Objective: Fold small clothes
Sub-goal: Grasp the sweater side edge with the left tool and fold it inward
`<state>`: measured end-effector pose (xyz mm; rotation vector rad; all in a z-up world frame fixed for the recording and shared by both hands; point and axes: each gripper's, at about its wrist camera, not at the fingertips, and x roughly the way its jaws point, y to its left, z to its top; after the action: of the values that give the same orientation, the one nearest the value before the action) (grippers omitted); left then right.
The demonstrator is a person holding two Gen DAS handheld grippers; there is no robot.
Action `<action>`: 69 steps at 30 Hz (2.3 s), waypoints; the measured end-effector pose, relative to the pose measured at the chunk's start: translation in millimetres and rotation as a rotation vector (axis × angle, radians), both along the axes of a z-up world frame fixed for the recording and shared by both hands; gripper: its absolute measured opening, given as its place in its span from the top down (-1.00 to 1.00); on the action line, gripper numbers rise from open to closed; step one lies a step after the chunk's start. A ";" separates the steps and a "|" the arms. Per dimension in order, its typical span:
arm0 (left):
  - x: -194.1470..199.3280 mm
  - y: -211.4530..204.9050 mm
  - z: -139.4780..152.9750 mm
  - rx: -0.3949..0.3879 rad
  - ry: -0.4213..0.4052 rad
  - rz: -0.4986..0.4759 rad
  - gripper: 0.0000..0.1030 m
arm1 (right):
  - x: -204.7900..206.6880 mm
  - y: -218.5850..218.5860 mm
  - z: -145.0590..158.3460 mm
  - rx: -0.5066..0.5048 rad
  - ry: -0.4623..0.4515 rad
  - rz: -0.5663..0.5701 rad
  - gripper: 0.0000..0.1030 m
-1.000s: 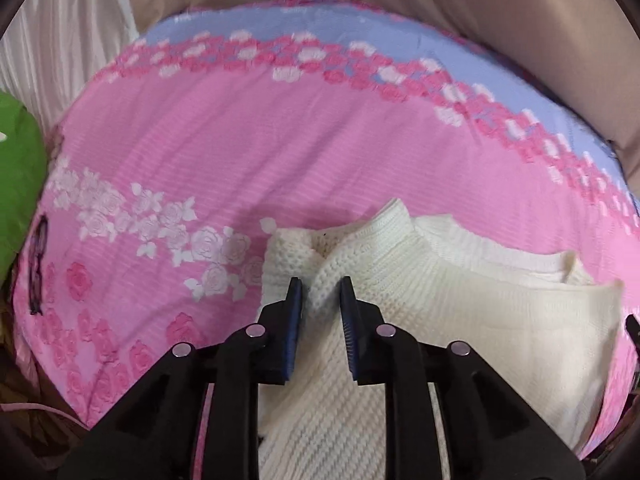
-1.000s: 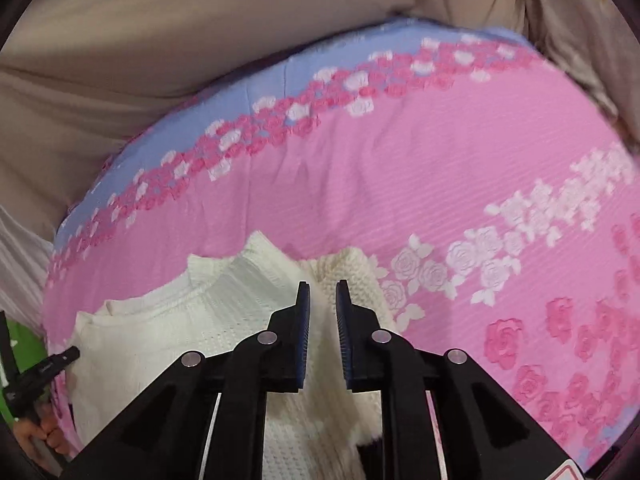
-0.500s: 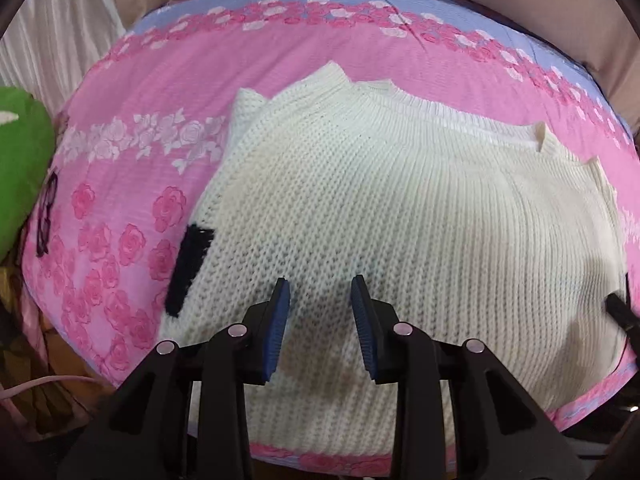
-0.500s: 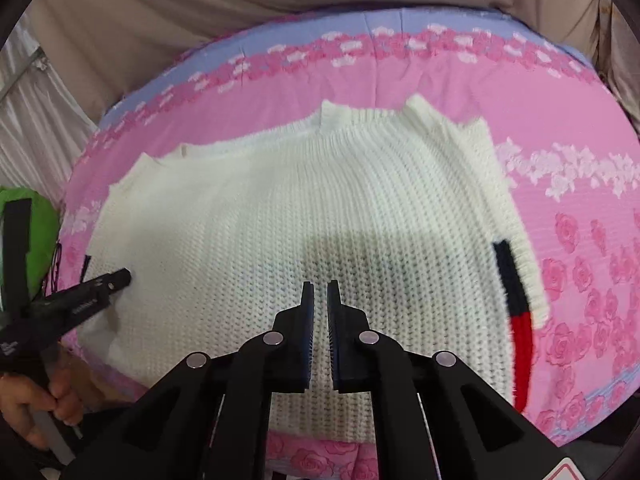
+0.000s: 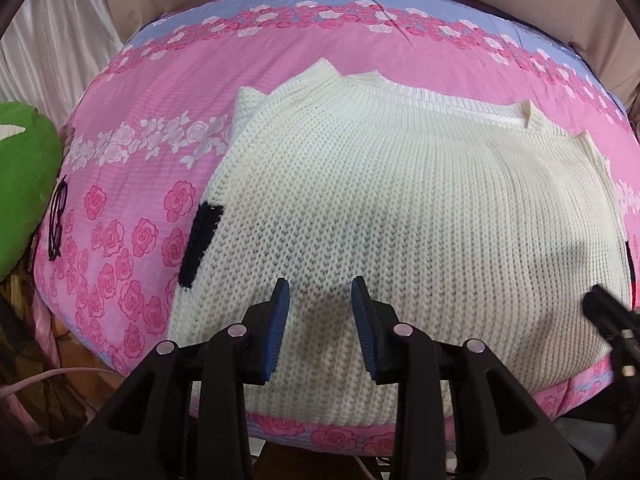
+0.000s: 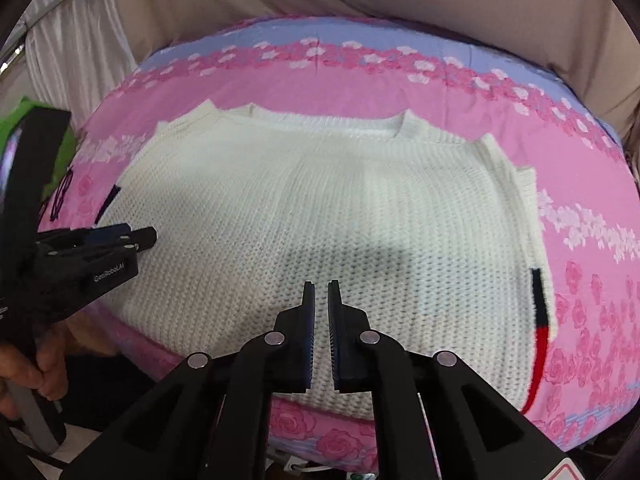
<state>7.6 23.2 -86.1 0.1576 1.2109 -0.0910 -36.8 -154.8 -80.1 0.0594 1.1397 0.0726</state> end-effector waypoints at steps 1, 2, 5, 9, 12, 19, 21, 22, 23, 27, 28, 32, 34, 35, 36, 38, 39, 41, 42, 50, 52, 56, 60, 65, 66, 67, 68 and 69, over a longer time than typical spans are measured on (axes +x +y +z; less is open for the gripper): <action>-0.6 0.8 -0.1 0.001 -0.001 -0.004 0.39 | 2.5 3.0 -7.6 0.011 0.021 0.002 0.88; -1.0 0.9 -0.3 0.004 -0.002 -0.006 0.39 | 7.0 4.9 -21.0 0.018 0.063 0.003 0.88; -1.3 2.3 -1.2 0.010 -0.001 -0.013 0.33 | 11.2 2.4 -27.7 0.041 0.096 -0.032 0.89; -1.3 13.4 4.1 -0.003 -0.015 0.010 0.32 | 14.9 2.2 8.8 0.105 0.012 -0.062 0.85; 3.8 45.5 11.7 -0.071 -0.014 0.119 0.08 | 26.3 17.1 2.2 0.082 0.029 -0.029 0.85; 11.9 106.1 -14.0 -0.208 0.101 0.310 -0.48 | 42.6 27.2 -29.5 0.066 0.103 -0.051 0.86; 10.7 119.5 -24.4 -0.315 0.154 0.387 -0.48 | 42.2 27.2 -17.3 0.097 0.072 -0.063 0.85; 9.5 121.3 -25.6 -0.336 0.162 0.407 -0.48 | 40.6 29.2 -9.1 0.099 0.045 -0.058 0.85; 8.8 121.4 -26.4 -0.347 0.165 0.416 -0.49 | 40.0 33.3 -3.1 0.088 0.026 -0.045 0.85; 10.7 108.5 -28.2 -0.294 0.154 0.359 -0.50 | 50.3 43.0 -23.1 0.059 0.081 0.000 0.85; 12.0 105.2 -29.1 -0.285 0.155 0.352 -0.51 | 54.0 44.5 -34.8 0.057 0.114 0.001 0.85; 18.4 98.2 -34.8 -0.275 0.168 0.357 -0.62 | 64.6 46.2 -27.9 0.078 0.092 -0.011 0.83; 21.9 97.6 -36.9 -0.280 0.171 0.369 -0.68 | 63.7 46.5 -15.1 0.107 0.058 -0.014 0.83; 23.8 97.1 -39.3 -0.283 0.174 0.374 -0.72 | 63.5 48.3 -15.9 0.095 0.060 -0.005 0.83; 25.3 96.8 -41.3 -0.287 0.172 0.379 -0.73 | 63.8 51.3 -24.3 0.074 0.085 0.010 0.83; 30.6 91.7 -40.8 -0.289 0.161 0.369 -0.58 | 60.1 51.9 -38.4 0.071 0.116 0.009 0.83; 33.3 87.5 -37.4 -0.305 0.158 0.339 -0.16 | 56.8 50.2 -34.7 0.082 0.100 -0.001 0.83; 37.5 76.8 -28.5 -0.323 0.169 0.296 0.31 | 50.4 46.0 -24.2 0.109 0.097 -0.009 0.83; 37.8 72.9 -23.0 -0.321 0.164 0.291 0.40 | 46.0 43.0 -18.6 0.120 0.088 -0.007 0.83; 28.0 -34.0 69.2 -0.291 -0.012 -0.019 0.47 | -2.6 -11.9 9.7 0.145 0.042 -0.101 0.80; 22.5 -63.5 77.6 -0.287 -0.022 -0.091 0.47 | -14.6 -31.9 11.6 0.151 0.040 -0.155 0.78; 9.4 -118.2 71.0 -0.256 -0.013 -0.213 0.47 | -38.4 -71.7 9.7 0.169 0.040 -0.266 0.77; -4.6 -153.9 47.7 -0.201 0.016 -0.288 0.47 | -59.6 -96.0 3.7 0.203 0.050 -0.351 0.77; -19.4 -174.7 16.4 -0.090 0.040 -0.337 0.44 | -76.9 -113.9 -4.2 0.223 0.066 -0.412 0.77; -21.3 -173.4 15.4 -0.086 0.039 -0.338 0.37 | -78.7 -115.1 -4.4 0.223 0.066 -0.418 0.76; -22.3 -171.1 17.1 -0.091 0.037 -0.337 0.33 | -79.7 -115.7 -4.2 0.223 0.065 -0.419 0.76; -23.0 -167.9 19.9 -0.102 0.035 -0.333 0.31 | -80.2 -114.5 -3.3 0.221 0.063 -0.419 0.71; -24.2 -163.2 24.7 -0.114 0.031 -0.328 0.15 | -79.5 -114.7 -2.2 0.219 0.060 -0.417 0.60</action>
<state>-16.6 -139.9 -61.4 0.2542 1.1994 -0.4491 -116.2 -269.4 -82.4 0.4942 1.1553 -0.1775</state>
